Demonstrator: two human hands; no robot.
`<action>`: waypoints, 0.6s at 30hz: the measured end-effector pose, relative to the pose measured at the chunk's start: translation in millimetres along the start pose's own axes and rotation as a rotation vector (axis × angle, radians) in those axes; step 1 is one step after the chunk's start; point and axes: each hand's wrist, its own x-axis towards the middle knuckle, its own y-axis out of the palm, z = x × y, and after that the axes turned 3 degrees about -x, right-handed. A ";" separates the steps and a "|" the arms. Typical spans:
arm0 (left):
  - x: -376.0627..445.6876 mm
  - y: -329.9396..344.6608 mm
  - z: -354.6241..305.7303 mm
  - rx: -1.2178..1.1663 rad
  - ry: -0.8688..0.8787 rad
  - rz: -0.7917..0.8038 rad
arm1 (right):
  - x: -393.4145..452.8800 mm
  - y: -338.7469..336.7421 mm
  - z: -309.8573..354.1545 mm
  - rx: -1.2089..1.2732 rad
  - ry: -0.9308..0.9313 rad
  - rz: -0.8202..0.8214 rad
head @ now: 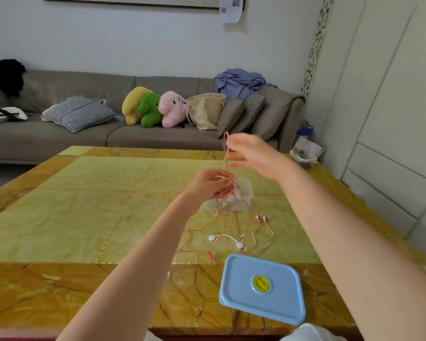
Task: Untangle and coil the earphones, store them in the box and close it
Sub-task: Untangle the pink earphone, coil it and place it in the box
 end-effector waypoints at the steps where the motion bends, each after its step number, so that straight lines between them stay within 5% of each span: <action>1: 0.7 0.2 2.6 -0.046 -0.007 -0.018 | 1.2 0.7 -12.0 -0.110 0.042 -0.045; 3: 1.9 -0.1 7.1 -0.090 -0.022 -0.062 | -0.8 0.4 -31.8 -0.243 0.115 -0.150; 7: 8.8 -2.3 15.8 -0.068 -0.071 -0.182 | -13.5 0.8 -58.5 -0.107 0.245 0.089; 11: 11.4 -2.6 20.3 -0.032 -0.093 -0.192 | -12.9 1.1 -62.2 -0.035 0.213 0.130; 18: 9.6 -4.0 21.2 -0.235 -0.203 -0.076 | -2.8 -0.8 -68.7 -0.031 0.237 -0.031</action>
